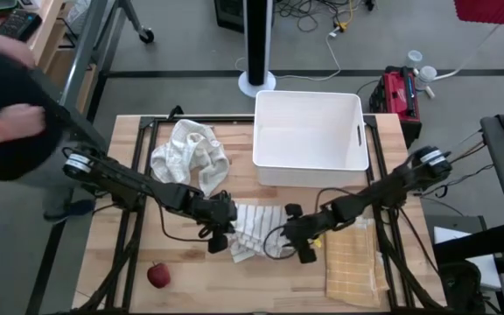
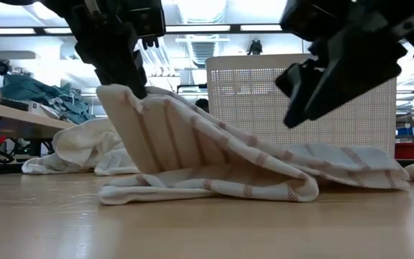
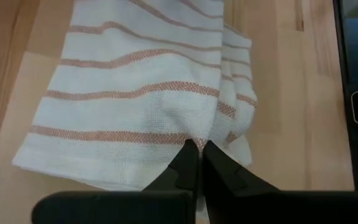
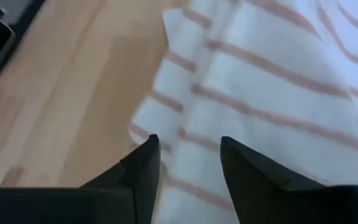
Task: Fold towel
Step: Fold the white striped towel
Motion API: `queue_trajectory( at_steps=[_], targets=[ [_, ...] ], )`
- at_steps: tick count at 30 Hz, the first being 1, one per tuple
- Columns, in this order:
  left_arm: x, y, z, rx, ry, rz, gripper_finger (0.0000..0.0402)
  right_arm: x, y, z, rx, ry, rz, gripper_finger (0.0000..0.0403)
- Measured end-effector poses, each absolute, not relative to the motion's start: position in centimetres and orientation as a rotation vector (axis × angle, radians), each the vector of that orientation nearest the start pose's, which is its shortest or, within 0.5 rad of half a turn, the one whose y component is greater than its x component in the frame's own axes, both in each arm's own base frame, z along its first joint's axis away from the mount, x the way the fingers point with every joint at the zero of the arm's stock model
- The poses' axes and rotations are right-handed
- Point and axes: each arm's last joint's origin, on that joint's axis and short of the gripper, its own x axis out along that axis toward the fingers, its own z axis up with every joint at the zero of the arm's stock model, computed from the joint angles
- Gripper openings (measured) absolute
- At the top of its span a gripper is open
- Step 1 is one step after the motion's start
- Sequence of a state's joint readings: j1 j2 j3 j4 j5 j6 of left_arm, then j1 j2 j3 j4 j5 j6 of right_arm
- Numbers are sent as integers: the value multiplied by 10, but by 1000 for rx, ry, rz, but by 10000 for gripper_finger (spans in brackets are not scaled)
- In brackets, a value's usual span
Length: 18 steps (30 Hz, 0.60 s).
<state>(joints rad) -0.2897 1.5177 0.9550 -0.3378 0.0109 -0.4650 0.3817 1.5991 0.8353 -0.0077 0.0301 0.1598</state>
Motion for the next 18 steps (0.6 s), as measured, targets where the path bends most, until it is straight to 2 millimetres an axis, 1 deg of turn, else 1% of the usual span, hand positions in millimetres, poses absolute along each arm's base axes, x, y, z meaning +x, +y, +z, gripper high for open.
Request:
queue_trajectory(
  at_steps=[5,7,9,13,18],
  targets=[
    [293,-87,213,-327,930,-59,0,308,122,171,-54,785,292,166],
    [294,-87,215,-356,916,-64,0,312,123,175,-68,770,299,162],
    [294,-88,216,-406,921,-69,0,314,124,179,-76,759,300,157],
    [297,-90,219,-530,893,-81,0,316,121,180,-100,758,303,152],
    [298,-91,220,-638,897,-62,0,318,118,180,-133,749,262,156]
  ],
)
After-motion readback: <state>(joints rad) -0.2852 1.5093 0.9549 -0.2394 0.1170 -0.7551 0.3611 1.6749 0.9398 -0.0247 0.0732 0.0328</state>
